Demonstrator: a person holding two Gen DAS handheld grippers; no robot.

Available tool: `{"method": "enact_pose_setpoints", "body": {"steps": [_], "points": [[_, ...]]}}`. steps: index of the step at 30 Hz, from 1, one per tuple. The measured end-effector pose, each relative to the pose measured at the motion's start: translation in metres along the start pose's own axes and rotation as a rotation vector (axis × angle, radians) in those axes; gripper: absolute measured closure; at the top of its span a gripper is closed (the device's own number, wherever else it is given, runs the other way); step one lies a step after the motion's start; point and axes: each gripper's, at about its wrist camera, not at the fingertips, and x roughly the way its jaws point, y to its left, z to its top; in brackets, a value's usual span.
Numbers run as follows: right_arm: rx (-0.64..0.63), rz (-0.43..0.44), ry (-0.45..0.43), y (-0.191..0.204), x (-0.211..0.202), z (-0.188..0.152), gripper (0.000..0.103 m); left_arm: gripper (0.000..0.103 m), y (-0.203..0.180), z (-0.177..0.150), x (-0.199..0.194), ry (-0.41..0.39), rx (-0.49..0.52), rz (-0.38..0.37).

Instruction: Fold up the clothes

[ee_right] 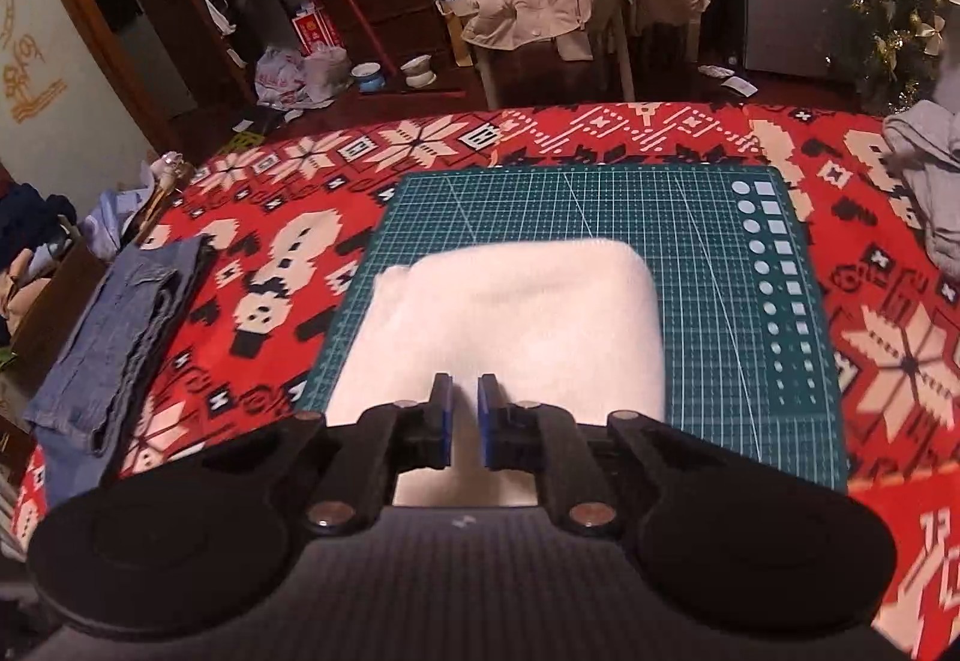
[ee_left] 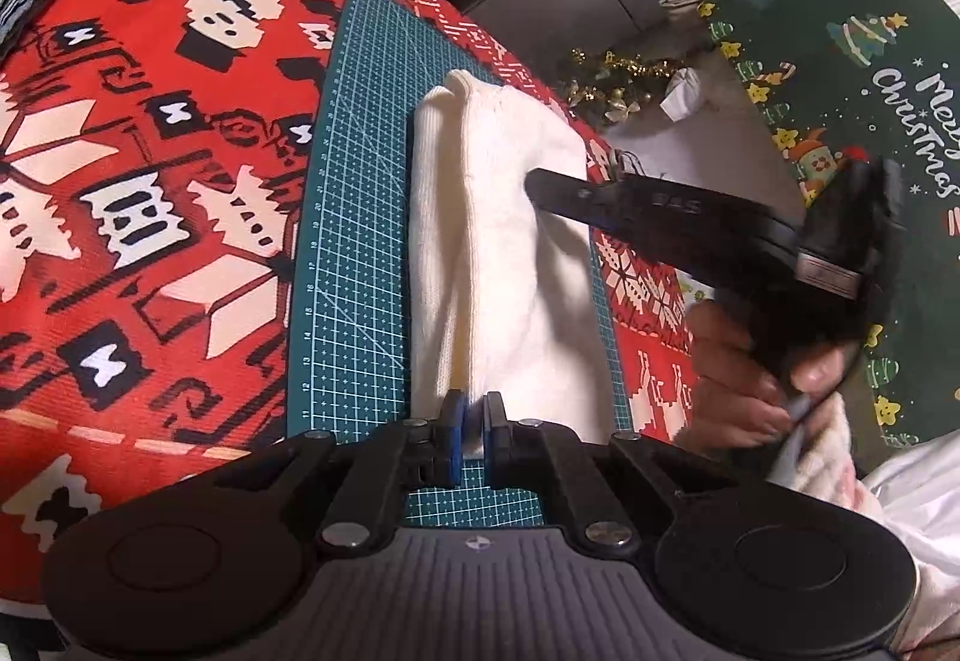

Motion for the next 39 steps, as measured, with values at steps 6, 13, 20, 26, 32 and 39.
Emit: {"method": "enact_pose_setpoints", "body": {"steps": [6, 13, 20, 26, 32, 39], "points": [[0.015, -0.02, 0.009, -0.006, 0.011, 0.013, 0.096, 0.097, 0.006, -0.001, -0.001, 0.01, -0.011, 0.0], [0.047, -0.045, 0.017, -0.015, 0.023, 0.025, 0.097, 0.098, 0.003, 0.009, -0.023, -0.067, -0.002, -0.003], [0.051, -0.037, 0.019, -0.015, 0.022, 0.024, 0.096, 0.08, -0.01, 0.069, -0.01, -0.143, 0.07, -0.011], [0.086, -0.021, 0.02, -0.019, 0.021, 0.024, 0.096, 0.072, -0.003, 0.128, 0.037, -0.12, 0.03, -0.018], [0.109, -0.011, 0.016, -0.02, 0.02, 0.022, 0.095, 0.071, 0.01, 0.15, 0.06, -0.071, -0.025, -0.054], [0.125, -0.001, 0.015, -0.021, 0.019, 0.021, 0.095, 0.069, 0.022, 0.149, 0.074, 0.002, -0.102, -0.212]]}}
